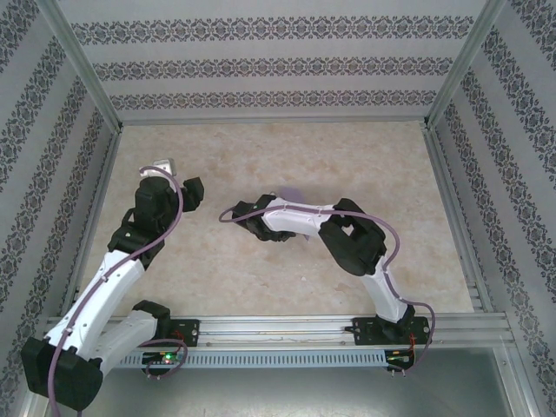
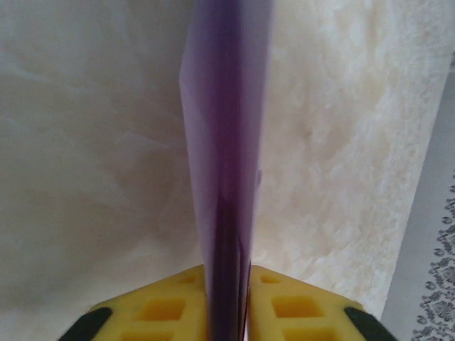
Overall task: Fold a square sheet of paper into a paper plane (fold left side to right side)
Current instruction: Turn over the paper at the center of the table.
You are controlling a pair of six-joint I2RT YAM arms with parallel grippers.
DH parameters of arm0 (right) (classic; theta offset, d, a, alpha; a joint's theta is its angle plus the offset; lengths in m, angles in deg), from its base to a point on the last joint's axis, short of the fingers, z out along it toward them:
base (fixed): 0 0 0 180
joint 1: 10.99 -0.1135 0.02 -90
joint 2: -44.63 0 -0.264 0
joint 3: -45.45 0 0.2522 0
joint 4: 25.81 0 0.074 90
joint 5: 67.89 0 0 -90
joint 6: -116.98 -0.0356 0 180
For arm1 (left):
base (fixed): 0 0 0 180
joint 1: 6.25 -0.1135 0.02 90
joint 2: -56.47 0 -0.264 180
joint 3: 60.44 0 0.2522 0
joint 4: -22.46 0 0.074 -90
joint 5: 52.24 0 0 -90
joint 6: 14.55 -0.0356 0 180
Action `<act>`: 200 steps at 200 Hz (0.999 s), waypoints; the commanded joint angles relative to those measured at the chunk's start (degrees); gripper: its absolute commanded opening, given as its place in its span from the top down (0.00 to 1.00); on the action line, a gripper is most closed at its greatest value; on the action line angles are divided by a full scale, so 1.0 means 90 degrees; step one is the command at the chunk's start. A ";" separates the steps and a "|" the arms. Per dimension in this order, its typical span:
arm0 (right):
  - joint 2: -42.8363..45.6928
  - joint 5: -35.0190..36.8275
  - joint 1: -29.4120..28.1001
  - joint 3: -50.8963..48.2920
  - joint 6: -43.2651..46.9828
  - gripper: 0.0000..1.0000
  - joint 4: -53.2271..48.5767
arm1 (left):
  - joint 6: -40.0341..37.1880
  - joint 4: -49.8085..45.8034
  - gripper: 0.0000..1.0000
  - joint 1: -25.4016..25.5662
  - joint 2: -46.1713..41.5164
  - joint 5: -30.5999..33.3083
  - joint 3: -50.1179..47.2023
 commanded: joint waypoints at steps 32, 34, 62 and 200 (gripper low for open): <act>-0.0162 -0.1088 -0.0114 0.0129 -0.0114 0.61 0.0077 | -0.0040 0.0374 0.32 -0.0105 0.0520 -0.0029 0.0232; -0.0157 -0.1124 -0.0113 0.0119 -0.0125 0.61 0.0101 | -0.0036 0.0385 0.33 -0.0105 0.0539 -0.0046 0.0239; -0.0009 -0.1702 -0.0114 -0.0011 -0.0138 0.50 0.0476 | 0.0067 0.0458 0.33 -0.0105 0.0775 -0.0215 0.0270; 0.3009 -0.3426 0.0854 -0.1940 -0.0221 0.02 0.2459 | 0.0958 0.0962 0.37 -0.0086 0.2474 -0.2538 0.0292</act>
